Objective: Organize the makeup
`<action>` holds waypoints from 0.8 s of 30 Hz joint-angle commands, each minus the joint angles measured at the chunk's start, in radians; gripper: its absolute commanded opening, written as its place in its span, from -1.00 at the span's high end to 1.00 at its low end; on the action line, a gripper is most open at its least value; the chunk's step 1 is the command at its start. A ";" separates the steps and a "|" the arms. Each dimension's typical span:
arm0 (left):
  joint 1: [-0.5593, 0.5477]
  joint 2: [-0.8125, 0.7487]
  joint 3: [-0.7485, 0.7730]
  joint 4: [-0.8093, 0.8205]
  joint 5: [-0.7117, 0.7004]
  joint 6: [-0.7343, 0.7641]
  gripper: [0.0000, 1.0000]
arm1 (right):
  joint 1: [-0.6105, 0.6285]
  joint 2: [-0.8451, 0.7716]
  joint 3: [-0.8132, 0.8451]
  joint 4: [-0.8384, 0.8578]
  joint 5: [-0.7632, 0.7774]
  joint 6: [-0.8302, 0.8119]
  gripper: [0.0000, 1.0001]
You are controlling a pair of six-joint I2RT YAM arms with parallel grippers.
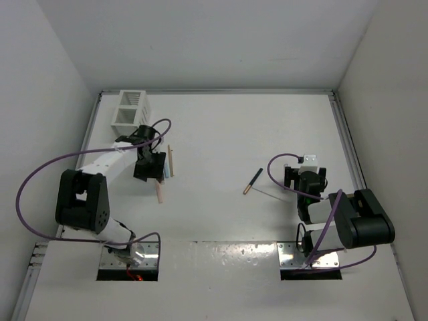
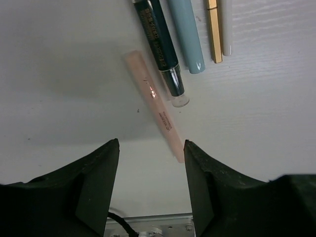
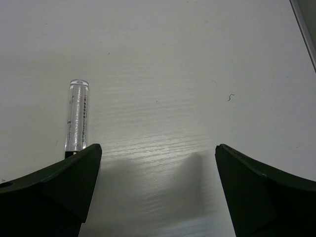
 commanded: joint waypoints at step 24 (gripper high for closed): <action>0.032 0.278 -0.033 0.077 -0.107 -0.076 0.49 | 0.004 -0.001 -0.069 0.026 0.007 0.009 -0.98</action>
